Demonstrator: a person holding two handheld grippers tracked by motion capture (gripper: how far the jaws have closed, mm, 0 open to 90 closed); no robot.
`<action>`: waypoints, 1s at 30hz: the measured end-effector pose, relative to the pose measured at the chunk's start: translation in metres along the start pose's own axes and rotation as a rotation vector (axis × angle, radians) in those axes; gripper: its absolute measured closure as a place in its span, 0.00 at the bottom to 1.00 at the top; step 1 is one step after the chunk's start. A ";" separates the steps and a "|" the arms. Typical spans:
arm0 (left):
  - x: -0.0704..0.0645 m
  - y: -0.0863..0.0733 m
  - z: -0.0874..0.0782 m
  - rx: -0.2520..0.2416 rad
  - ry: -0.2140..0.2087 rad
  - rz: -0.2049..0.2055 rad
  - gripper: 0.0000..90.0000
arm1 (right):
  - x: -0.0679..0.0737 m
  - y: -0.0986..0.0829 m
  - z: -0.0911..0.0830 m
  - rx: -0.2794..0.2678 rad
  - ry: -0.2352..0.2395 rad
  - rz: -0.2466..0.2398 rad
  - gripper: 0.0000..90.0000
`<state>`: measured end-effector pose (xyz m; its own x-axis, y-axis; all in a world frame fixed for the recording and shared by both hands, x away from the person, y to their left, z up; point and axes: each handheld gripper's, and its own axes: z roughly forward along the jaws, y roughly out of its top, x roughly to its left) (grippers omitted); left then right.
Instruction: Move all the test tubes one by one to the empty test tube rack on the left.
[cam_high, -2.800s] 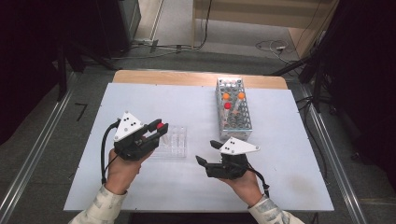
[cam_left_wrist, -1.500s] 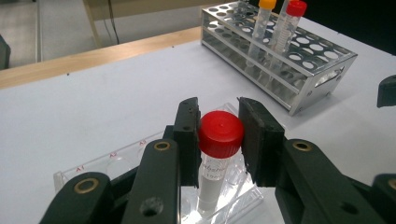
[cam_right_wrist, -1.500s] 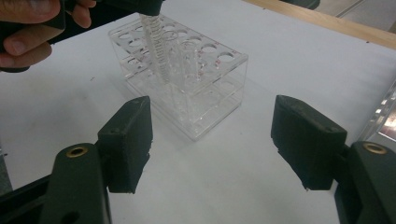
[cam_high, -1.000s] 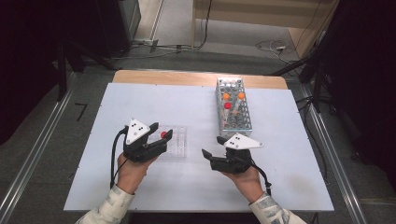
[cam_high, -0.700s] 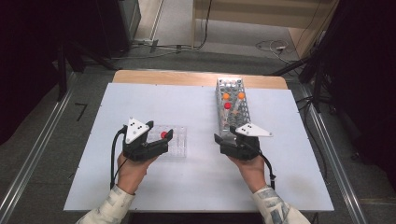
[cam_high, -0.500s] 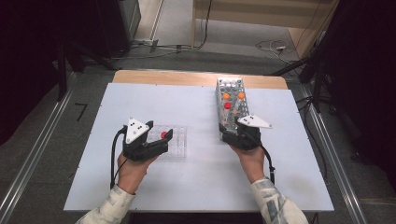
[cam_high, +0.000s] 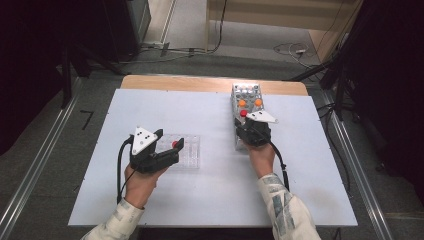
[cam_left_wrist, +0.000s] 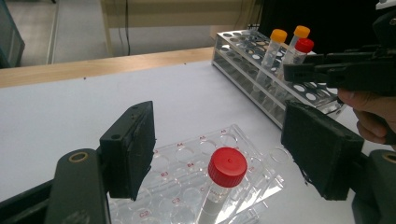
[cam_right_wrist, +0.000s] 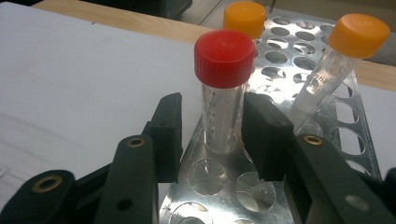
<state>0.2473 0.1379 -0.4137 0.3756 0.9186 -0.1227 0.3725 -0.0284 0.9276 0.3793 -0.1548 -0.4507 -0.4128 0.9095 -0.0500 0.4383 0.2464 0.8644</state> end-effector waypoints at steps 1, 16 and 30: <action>-0.001 0.000 0.000 0.001 -0.001 0.002 0.29 | 0.000 0.000 0.001 0.000 -0.001 0.001 0.64; -0.004 0.000 -0.001 0.002 0.002 0.013 0.29 | -0.004 -0.001 0.004 -0.031 -0.015 -0.003 0.79; -0.002 0.001 -0.003 -0.003 0.004 0.016 0.24 | -0.008 0.026 -0.032 -0.120 0.024 0.016 0.79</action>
<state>0.2446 0.1370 -0.4114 0.3778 0.9198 -0.1060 0.3638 -0.0422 0.9305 0.3687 -0.1662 -0.4123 -0.4261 0.9043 -0.0251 0.3466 0.1888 0.9188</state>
